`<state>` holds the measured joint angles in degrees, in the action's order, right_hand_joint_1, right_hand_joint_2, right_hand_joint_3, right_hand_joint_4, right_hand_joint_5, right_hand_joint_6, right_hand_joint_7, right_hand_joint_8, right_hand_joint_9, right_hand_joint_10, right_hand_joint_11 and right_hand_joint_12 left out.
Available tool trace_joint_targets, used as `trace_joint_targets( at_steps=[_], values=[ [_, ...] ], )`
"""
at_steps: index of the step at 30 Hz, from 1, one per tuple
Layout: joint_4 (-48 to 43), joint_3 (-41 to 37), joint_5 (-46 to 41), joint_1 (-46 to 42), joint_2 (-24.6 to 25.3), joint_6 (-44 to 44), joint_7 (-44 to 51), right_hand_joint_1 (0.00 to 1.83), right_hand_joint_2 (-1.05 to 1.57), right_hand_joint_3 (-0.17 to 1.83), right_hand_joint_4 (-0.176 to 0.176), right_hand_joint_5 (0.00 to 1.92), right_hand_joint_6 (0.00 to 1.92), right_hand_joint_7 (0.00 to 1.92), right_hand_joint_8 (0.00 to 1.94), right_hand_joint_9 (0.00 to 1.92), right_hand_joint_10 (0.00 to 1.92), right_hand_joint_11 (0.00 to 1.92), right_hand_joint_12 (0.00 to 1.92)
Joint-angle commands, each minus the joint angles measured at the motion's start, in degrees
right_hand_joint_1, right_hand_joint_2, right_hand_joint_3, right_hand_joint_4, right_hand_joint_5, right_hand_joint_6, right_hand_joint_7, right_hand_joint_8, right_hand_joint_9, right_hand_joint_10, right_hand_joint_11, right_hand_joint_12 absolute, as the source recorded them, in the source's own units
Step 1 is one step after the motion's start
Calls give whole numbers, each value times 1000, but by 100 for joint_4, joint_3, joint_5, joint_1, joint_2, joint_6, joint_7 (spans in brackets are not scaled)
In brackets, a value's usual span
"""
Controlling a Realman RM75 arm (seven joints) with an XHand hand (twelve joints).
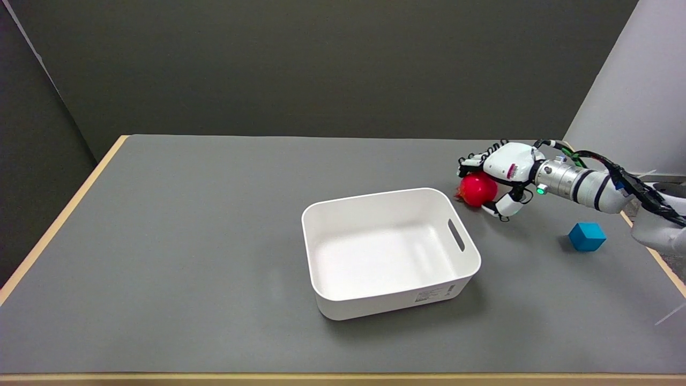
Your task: Pick up the pomegranate.
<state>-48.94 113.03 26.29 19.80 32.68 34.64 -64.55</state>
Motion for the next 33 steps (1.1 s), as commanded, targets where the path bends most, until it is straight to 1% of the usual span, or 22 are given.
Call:
trace_joint_targets(
  at_steps=[1,2,3,4,6,8,10,12,14,17,21,23,33],
  values=[
    [44,-63,-18,5,71,-51,25,1159,1226,132,-113,512,1640,823,1323,800,1205,781,1603],
    [106,-97,-3,15,74,-70,64,1193,1209,141,-119,525,1627,824,1313,809,1242,808,1596],
    [71,-79,-11,10,86,-60,43,1287,1167,167,-147,544,1597,822,1293,811,1343,840,1574],
    [44,-72,-18,5,97,-51,25,1340,1141,184,-161,558,1582,822,1282,810,1404,859,1570],
    [44,-85,-18,6,113,-51,25,1337,1131,204,-149,569,1591,824,1282,803,1412,869,1610],
    [44,-131,-18,-8,129,-35,25,1340,1103,253,-159,584,1591,832,1268,808,1409,896,1624],
    [44,-191,-18,-16,151,-21,39,1339,1105,253,-145,583,1595,826,1277,803,1411,889,1658],
    [38,-267,-23,-35,174,-6,146,1346,1071,304,-152,600,1584,842,1265,818,1393,897,1656],
    [15,-405,-34,-64,205,-3,275,1340,1085,286,-151,594,1595,837,1273,811,1408,915,1670],
    [-26,-833,-128,-148,257,75,281,1335,1109,259,-137,576,1605,815,1289,792,1433,900,1716],
    [-125,-1457,-473,-301,274,359,281,1343,1060,335,-151,598,1592,833,1279,823,1413,909,1717],
    [-219,-1690,-564,-373,274,437,281,1345,1053,345,-152,599,1591,834,1278,827,1412,890,1722],
    [-1209,-3290,-644,-1078,306,723,264,1345,1042,364,-147,608,1589,838,1276,828,1405,902,1750]
  ],
)
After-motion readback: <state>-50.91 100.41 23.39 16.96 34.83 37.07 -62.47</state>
